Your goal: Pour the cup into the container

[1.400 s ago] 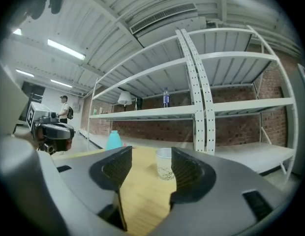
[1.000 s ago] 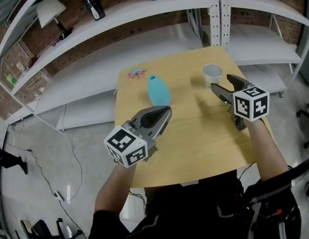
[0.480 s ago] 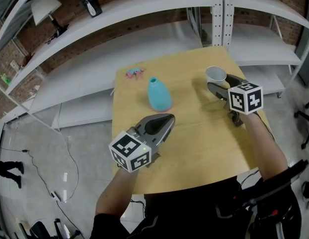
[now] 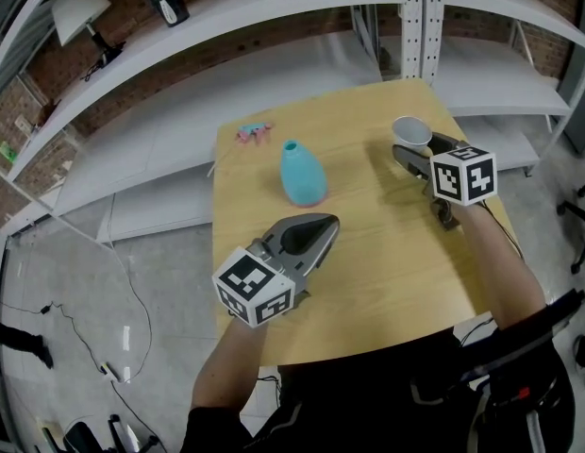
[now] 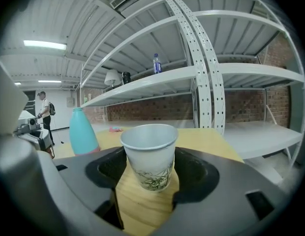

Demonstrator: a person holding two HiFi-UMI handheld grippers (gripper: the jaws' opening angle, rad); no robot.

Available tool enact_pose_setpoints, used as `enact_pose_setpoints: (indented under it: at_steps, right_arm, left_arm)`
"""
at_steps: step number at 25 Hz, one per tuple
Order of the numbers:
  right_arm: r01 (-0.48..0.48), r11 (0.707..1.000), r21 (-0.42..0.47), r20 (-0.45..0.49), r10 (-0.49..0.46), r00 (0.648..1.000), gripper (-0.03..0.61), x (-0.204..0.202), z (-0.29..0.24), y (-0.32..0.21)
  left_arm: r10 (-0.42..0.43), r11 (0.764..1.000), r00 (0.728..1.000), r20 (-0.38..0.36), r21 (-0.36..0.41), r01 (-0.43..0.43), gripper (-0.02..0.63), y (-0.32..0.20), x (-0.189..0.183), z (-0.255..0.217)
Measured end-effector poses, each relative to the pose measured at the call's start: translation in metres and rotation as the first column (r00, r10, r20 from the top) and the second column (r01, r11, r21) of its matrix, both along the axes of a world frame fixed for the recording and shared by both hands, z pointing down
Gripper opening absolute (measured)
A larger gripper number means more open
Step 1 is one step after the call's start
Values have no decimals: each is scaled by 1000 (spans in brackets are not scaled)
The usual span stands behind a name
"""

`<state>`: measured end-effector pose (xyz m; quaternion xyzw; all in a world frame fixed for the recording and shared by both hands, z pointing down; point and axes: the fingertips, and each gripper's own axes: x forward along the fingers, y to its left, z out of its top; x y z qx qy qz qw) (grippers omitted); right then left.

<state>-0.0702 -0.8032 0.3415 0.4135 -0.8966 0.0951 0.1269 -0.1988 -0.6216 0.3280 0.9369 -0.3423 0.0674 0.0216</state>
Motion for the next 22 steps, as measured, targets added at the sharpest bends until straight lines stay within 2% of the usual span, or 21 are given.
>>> enact_pose_setpoints:
  at_steps: [15,19,22]
  right_arm:
    - [-4,1000,6,-2,4,1000,301,-3,1,-2]
    - [42,999,14,-21,-42,999,301,-6,-1,8]
    - [97,993,68,-77,-92,993,299,-23,-14,21]
  left_arm:
    - [-11,1000,1000,2,5,11,2,3,-1,3]
    - [-2,1000,1000,-1,1,2,2,2,4,4]
    - [-11,1000,1000,2,-1,11,2,2,0,4]
